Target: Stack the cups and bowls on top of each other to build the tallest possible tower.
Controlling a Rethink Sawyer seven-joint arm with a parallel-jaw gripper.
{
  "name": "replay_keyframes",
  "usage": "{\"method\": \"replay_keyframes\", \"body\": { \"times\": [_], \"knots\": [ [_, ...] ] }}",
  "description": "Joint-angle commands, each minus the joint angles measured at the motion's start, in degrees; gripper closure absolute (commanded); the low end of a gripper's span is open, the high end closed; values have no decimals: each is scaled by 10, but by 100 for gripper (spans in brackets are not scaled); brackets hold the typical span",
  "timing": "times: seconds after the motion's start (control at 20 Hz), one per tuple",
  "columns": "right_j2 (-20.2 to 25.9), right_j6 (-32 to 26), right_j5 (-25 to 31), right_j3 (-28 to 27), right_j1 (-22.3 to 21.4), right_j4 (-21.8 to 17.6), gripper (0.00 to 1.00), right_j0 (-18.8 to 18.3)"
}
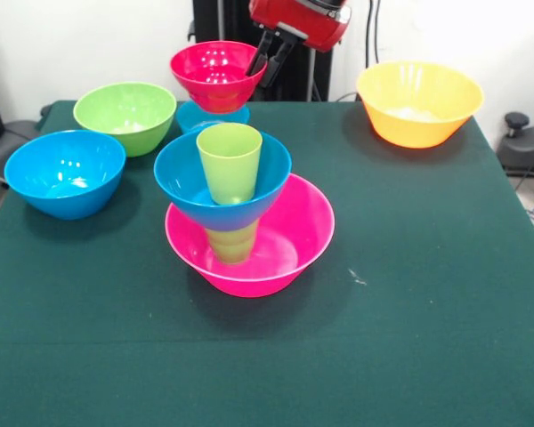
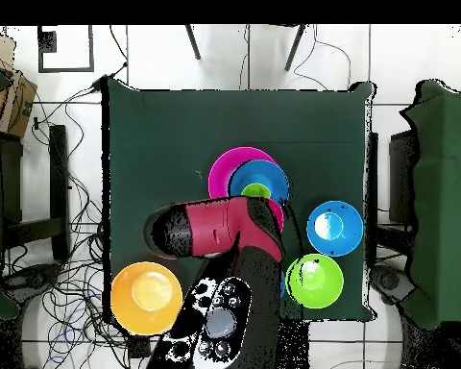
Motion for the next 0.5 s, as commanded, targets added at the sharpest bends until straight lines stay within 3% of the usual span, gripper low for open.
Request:
{"method": "replay_keyframes", "body": {
  "times": [0.05,0.5],
  "knots": [
    [67,-49,24,-26,20,-31,100,-13],
    [94,-50,8,-32,34,-19,100,-36]
  ]
}}
